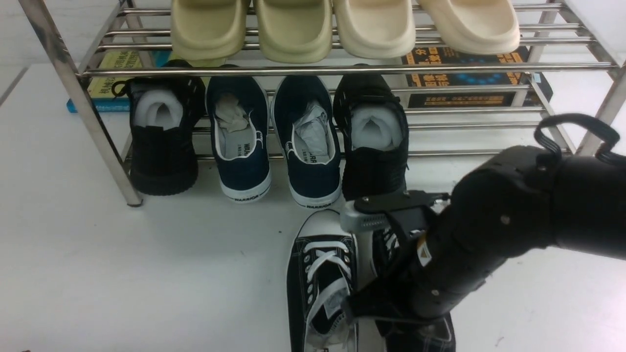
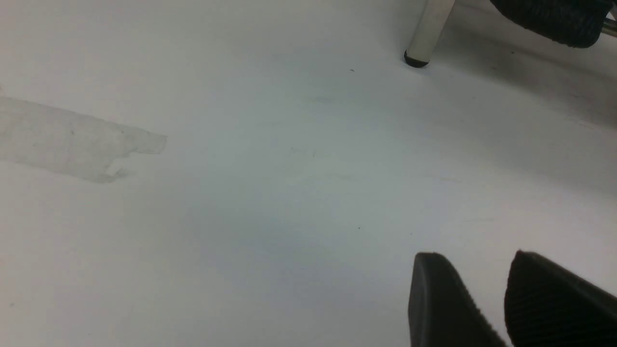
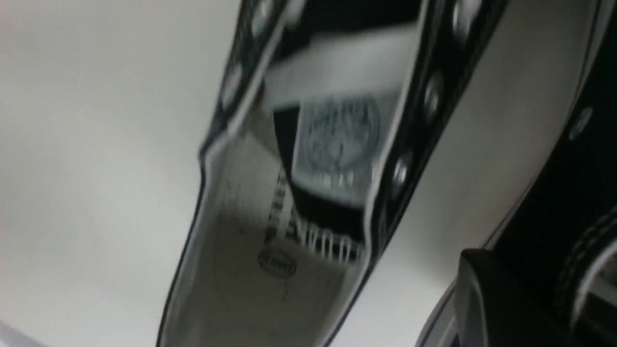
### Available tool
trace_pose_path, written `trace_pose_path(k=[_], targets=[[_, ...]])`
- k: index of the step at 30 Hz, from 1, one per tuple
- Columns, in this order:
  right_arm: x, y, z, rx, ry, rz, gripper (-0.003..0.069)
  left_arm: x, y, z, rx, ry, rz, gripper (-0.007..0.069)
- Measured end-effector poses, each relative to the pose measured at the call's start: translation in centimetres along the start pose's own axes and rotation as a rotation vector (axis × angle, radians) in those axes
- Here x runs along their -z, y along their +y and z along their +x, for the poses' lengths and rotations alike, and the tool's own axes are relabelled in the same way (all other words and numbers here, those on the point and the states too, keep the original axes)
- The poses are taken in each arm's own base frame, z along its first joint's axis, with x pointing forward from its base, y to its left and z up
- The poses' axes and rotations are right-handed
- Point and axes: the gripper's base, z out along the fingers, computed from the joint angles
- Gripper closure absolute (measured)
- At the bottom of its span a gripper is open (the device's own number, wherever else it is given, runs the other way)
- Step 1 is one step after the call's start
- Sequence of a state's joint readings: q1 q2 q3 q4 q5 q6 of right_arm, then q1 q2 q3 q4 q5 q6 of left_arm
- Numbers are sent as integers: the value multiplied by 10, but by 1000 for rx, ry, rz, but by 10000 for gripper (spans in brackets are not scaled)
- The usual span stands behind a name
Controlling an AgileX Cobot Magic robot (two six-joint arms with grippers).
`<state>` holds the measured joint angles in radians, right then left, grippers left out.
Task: Take the shoes off the shelf with your hand on the white table.
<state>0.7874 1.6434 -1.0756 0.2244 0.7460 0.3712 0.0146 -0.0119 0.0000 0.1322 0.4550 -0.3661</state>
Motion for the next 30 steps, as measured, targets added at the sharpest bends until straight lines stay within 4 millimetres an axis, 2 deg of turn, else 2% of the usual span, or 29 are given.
trace_pose_path(k=[8, 14, 16, 20, 21, 23, 25, 26, 28, 30], targets=[[-3, -2, -3, 11, -3, 13, 642, 0, 0, 0, 0, 0, 0, 385], [-10, -3, -3, 4, 14, 17, 593, 0, 0, 0, 0, 0, 0, 385], [-10, -2, -4, 3, 4, 10, 545, 0, 0, 0, 0, 0, 0, 385], [-7, 1, -5, -19, 6, -17, 364, 0, 0, 0, 0, 0, 0, 385], [-4, 3, -5, -27, 31, -22, 313, 0, 0, 0, 0, 0, 0, 385], [-1, 5, -5, -24, 50, -23, 270, 0, 0, 0, 0, 0, 0, 385], [17, 11, -5, 44, 104, -23, 221, 0, 0, 0, 0, 0, 0, 385], [18, 11, -5, 45, 108, -23, 220, 0, 0, 0, 0, 0, 0, 385], [41, 17, -6, 139, 145, -28, 233, 0, 0, 0, 0, 0, 0, 385], [61, 21, -5, 213, 168, -26, 281, 0, 0, 0, 0, 0, 0, 385]])
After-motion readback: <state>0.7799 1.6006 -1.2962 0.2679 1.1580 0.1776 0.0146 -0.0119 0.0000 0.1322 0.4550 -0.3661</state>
